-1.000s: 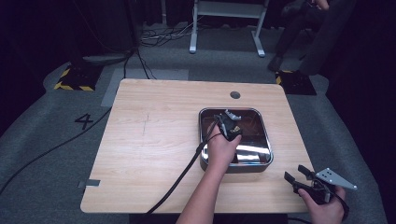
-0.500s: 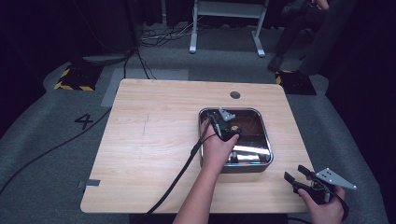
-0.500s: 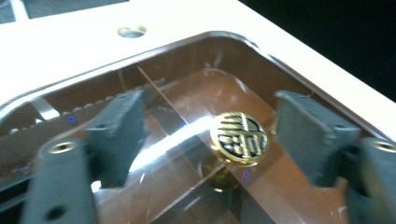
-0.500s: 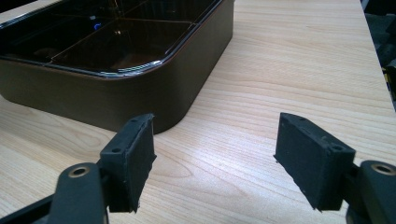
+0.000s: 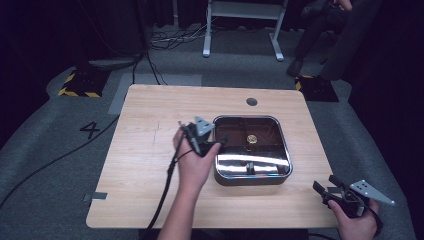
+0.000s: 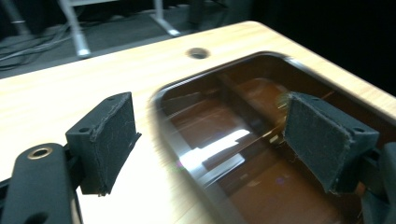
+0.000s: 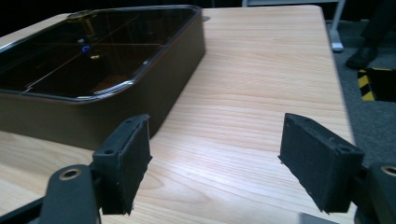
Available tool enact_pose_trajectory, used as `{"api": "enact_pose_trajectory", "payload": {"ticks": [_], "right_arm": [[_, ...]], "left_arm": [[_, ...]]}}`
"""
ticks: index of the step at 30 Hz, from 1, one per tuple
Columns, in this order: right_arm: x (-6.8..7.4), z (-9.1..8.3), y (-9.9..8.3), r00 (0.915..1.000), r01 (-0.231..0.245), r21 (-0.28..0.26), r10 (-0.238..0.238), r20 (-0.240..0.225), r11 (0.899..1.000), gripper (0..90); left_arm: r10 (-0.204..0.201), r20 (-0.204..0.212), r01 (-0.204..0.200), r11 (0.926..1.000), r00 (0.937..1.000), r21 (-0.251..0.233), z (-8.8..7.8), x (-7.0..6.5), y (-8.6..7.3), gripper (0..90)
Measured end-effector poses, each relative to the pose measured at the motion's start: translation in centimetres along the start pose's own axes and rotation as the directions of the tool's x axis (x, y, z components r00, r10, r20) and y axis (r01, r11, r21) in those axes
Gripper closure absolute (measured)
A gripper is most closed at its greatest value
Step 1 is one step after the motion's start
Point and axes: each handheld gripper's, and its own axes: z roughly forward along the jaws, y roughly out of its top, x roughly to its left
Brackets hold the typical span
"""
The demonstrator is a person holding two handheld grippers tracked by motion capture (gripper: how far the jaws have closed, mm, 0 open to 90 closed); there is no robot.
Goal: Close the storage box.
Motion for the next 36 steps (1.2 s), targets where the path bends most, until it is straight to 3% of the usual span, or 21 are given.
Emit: {"api": "enact_pose_trajectory", "payload": {"ticks": [3, 4, 5, 6, 7, 8, 12, 13, 14, 15, 16, 18, 19, 20, 22, 23, 24, 25, 29, 33, 36], "right_arm": [[-0.8, -0.4, -0.1, 0.9995, -0.020, -0.004, 0.020, 0.023, 1.000, 24.7], [-1.1, -0.5, -0.2, 0.9992, -0.027, -0.007, 0.027, 0.029, 1.000, 24.7], [-1.2, -0.6, -0.1, 0.9988, -0.032, -0.011, 0.033, 0.035, 0.999, 24.7], [-1.4, -0.7, -0.1, 0.9987, -0.032, -0.012, 0.033, 0.040, 0.999, 24.7], [-1.4, -0.7, -0.1, 0.9987, -0.032, -0.012, 0.033, 0.040, 0.999, 24.7], [-1.7, -0.8, -0.1, 0.9978, -0.040, -0.017, 0.041, 0.053, 0.999, 24.7], [-2.0, -1.0, -0.2, 0.9964, -0.047, -0.019, 0.048, 0.071, 0.999, 24.9], [-2.1, -1.0, -0.3, 0.9961, -0.045, -0.018, 0.046, 0.075, 0.999, 25.0], [-2.1, -1.0, -0.3, 0.9961, -0.045, -0.018, 0.046, 0.075, 0.999, 25.0], [-2.3, -0.9, -0.5, 0.9950, -0.052, -0.015, 0.053, 0.084, 0.999, 25.3], [-2.3, -0.9, -0.5, 0.9950, -0.052, -0.015, 0.053, 0.084, 0.999, 25.3], [-2.3, -0.9, -0.8, 0.9941, -0.056, -0.014, 0.057, 0.092, 0.998, 25.6], [-2.3, -0.9, -0.8, 0.9941, -0.056, -0.014, 0.057, 0.092, 0.998, 25.6], [-2.3, -0.9, -0.9, 0.9942, -0.053, -0.013, 0.054, 0.093, 0.999, 25.9], [-2.2, -0.8, -1.0, 0.9936, -0.055, -0.014, 0.056, 0.098, 0.998, 26.0], [-2.2, -0.8, -1.0, 0.9936, -0.055, -0.014, 0.056, 0.098, 0.998, 26.0], [-2.1, -0.8, -1.0, 0.9937, -0.054, -0.011, 0.054, 0.098, 0.999, 26.0], [-2.0, -0.7, -1.0, 0.9942, -0.044, -0.011, 0.045, 0.098, 0.999, 26.0], [-1.7, -0.4, -1.1, 0.9951, -0.030, 0.002, 0.029, 0.095, 1.000, 26.2], [-1.9, -0.3, -1.3, 0.9950, -0.031, 0.007, 0.030, 0.095, 0.999, 26.2], [-2.2, -0.5, -1.3, 0.9950, -0.030, 0.001, 0.030, 0.095, 1.000, 26.2]], "left_arm": [[-0.063, -0.038, 0.062, 0.9979, 0.9973, -0.018, -4.0, 3.3, -1.7, 17.3], [-0.063, -0.038, 0.062, 0.9979, 0.9973, -0.018, -4.0, 3.3, -1.7, 17.1], [-0.104, -0.081, 0.102, 0.9943, 0.9913, -0.032, -6.5, 5.3, -3.1, 17.0], [-0.104, -0.081, 0.102, 0.9943, 0.9913, -0.032, -6.5, 5.3, -3.1, 17.0], [-0.122, -0.101, 0.118, 0.9922, 0.9874, -0.041, -7.7, 6.3, -3.8, 17.0], [-0.163, -0.138, 0.155, 0.9854, 0.9768, -0.071, -10.1, 8.1, -5.5, 16.9], [-0.239, -0.186, 0.219, 0.9680, 0.9529, -0.122, -14.6, 11.7, -9.4, 16.8], [-0.239, -0.186, 0.219, 0.9680, 0.9529, -0.122, -14.6, 11.7, -9.4, 16.8], [-0.254, -0.194, 0.232, 0.9639, 0.9475, -0.131, -15.6, 12.5, -10.5, 16.8], [-0.279, -0.219, 0.253, 0.9575, 0.9350, -0.138, -17.4, 13.8, -12.4, 16.7], [-0.279, -0.219, 0.253, 0.9575, 0.9350, -0.138, -17.4, 13.8, -12.4, 16.7], [-0.309, -0.273, 0.277, 0.9491, 0.9110, -0.151, -19.5, 15.2, -15.2, 16.7], [-0.309, -0.273, 0.277, 0.9491, 0.9110, -0.151, -19.5, 15.2, -15.2, 16.7], [-0.336, -0.296, 0.299, 0.9401, 0.8942, -0.164, -20.5, 16.1, -17.1, 16.7], [-0.370, -0.311, 0.325, 0.9266, 0.8754, -0.189, -21.3, 16.7, -18.7, 16.7], [-0.370, -0.311, 0.325, 0.9266, 0.8754, -0.189, -21.3, 16.7, -18.7, 16.8], [-0.389, -0.321, 0.335, 0.9181, 0.8637, -0.212, -21.9, 16.9, -19.3, 16.8], [-0.396, -0.325, 0.333, 0.9137, 0.8586, -0.232, -22.2, 17.0, -19.7, 16.8], [-0.394, -0.324, 0.313, 0.9092, 0.8601, -0.275, -22.7, 17.1, -20.7, 16.7], [-0.422, -0.324, 0.339, 0.8968, 0.8467, -0.285, -22.2, 17.3, -21.3, 16.6], [-0.427, -0.320, 0.343, 0.8946, 0.8459, -0.286, -21.8, 17.2, -21.6, 16.6]]}}
